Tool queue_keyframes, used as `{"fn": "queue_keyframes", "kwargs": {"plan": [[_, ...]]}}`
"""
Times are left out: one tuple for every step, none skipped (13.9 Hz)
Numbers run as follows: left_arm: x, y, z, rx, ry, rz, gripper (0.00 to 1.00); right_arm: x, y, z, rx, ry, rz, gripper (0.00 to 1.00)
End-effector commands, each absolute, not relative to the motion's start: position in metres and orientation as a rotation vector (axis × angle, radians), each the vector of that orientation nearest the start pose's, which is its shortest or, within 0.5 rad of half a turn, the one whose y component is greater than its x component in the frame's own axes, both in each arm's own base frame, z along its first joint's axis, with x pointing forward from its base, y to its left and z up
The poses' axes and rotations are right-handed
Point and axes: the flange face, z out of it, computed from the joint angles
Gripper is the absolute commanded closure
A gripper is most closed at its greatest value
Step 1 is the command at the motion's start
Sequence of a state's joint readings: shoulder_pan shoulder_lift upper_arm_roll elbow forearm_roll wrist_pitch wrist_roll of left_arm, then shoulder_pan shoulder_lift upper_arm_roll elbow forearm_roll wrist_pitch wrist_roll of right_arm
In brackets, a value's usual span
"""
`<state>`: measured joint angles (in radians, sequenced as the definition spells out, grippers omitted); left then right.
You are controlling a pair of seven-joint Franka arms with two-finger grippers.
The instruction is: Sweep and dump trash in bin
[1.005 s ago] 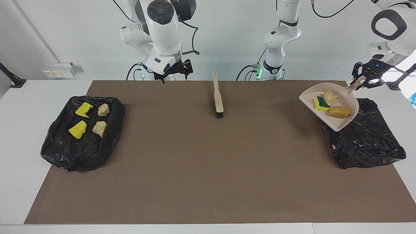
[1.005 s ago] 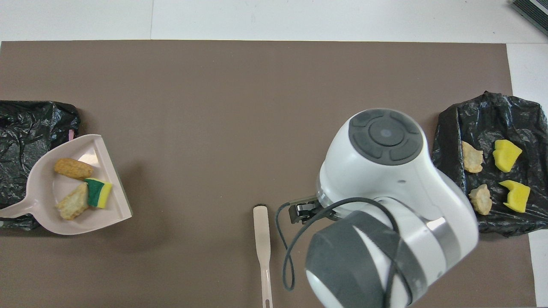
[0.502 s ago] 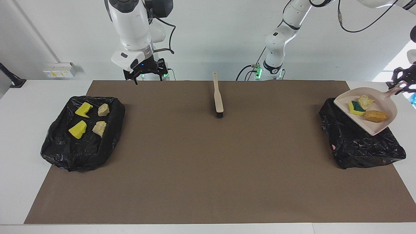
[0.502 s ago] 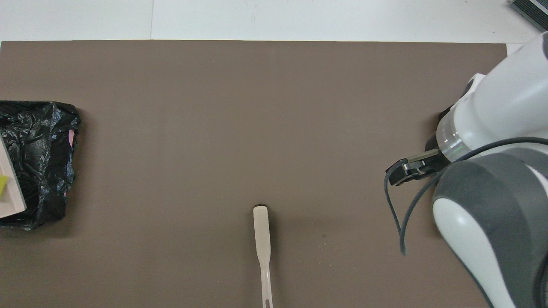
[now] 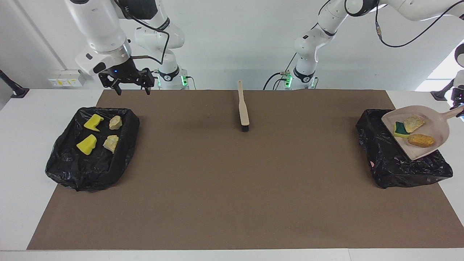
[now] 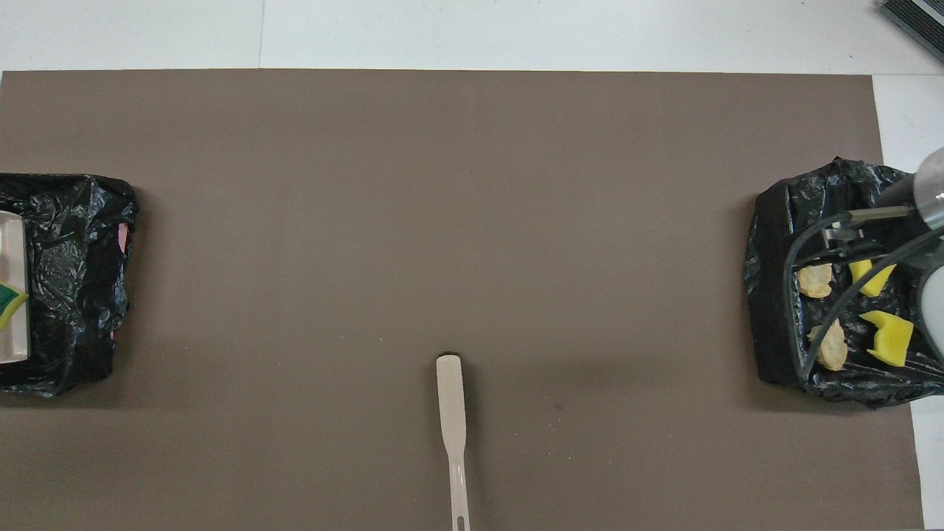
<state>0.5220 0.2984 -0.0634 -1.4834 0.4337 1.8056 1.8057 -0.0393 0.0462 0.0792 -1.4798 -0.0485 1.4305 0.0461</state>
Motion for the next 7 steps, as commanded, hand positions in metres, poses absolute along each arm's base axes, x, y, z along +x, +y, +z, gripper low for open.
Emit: {"fn": "queue_keyframes", "kwargs": {"plan": [[0.583, 0.308, 0.532, -2.054, 1.858, 0.660, 1.00, 0.556, -0.010, 0.642, -3.199, 0.070, 0.082, 0.00], [0.583, 0.308, 0.537, -2.055, 1.791, 0.682, 1.00, 0.556, -0.014, 0.645, -3.200, 0.087, 0.073, 0.00], [0.583, 0.305, 0.542, -2.060, 1.755, 0.680, 1.00, 0.550, -0.012, 0.655, -3.186, 0.091, 0.046, 0.00], [0.586, 0.295, 0.548, -2.039, 1.763, 0.670, 1.00, 0.537, -0.015, 0.671, -3.176, 0.109, 0.000, 0.00], [0.586, 0.295, 0.549, -2.035, 1.763, 0.674, 1.00, 0.531, -0.013, 0.671, -3.172, 0.123, 0.006, 0.00], [0.587, 0.292, 0.551, -2.015, 1.767, 0.703, 1.00, 0.527, -0.007, 0.676, -3.173, 0.107, -0.008, 0.00], [0.590, 0.280, 0.555, -1.970, 1.778, 0.736, 1.00, 0.524, -0.012, 0.680, -3.173, 0.124, -0.018, 0.00]]}}
